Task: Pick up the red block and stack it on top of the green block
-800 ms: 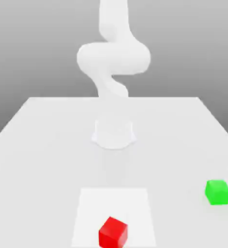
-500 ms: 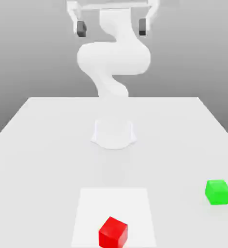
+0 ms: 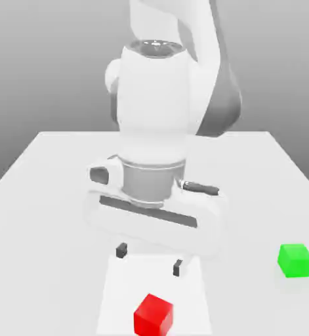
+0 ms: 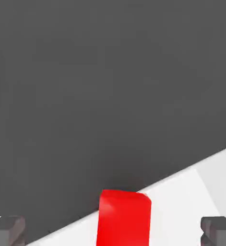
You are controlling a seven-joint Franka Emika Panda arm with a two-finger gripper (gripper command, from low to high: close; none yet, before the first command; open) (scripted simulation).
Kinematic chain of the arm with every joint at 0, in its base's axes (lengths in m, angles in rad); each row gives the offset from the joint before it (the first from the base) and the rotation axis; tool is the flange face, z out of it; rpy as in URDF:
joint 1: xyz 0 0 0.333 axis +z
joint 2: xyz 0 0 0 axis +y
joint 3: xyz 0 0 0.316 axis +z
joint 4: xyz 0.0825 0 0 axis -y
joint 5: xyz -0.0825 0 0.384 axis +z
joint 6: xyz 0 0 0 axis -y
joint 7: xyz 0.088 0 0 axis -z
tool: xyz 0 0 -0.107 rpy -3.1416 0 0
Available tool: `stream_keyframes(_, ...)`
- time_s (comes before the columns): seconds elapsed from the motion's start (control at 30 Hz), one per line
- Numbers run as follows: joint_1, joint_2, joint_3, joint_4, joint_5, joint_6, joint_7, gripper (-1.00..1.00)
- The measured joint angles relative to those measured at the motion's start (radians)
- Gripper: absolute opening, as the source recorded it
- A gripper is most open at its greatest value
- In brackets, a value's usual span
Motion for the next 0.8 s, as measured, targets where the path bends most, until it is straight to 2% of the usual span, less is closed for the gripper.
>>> stream_keyframes(0.2,0.024,0.216,-0.029,0.015,-0.021,0.15,0.049,0.0)
stream_keyframes(0.23,0.028,0.237,-0.033,0.018,-0.024,0.167,0.052,-1.0)
stream_keyframes(0.43,0.029,0.247,-0.035,0.02,-0.027,0.177,0.054,-1.0)
stream_keyframes(0.6,0.014,0.111,-0.014,-0.002,0.004,0.063,0.031,-1.0)
stream_keyframes(0.8,0.149,0.0,0.123,-0.058,0.01,0.007,0.075,-1.0)
